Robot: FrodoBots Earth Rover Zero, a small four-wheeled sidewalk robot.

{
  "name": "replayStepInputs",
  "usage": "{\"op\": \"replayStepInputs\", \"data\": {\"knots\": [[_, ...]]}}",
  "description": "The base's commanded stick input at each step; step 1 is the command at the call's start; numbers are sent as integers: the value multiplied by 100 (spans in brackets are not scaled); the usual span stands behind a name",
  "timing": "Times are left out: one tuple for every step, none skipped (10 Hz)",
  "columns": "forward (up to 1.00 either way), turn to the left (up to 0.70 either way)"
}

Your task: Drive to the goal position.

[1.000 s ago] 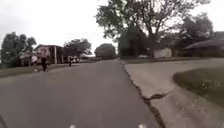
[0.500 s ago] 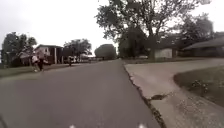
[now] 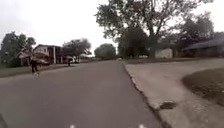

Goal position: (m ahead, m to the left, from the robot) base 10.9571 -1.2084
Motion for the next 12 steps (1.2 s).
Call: {"op": "replayStepInputs", "data": {"knots": [[7, 0], [6, 0], [6, 0], [6, 0], [14, 0], [62, 0], [100, 0], [100, 0], [100, 0], [100, 0], [100, 0], [100, 0]]}}
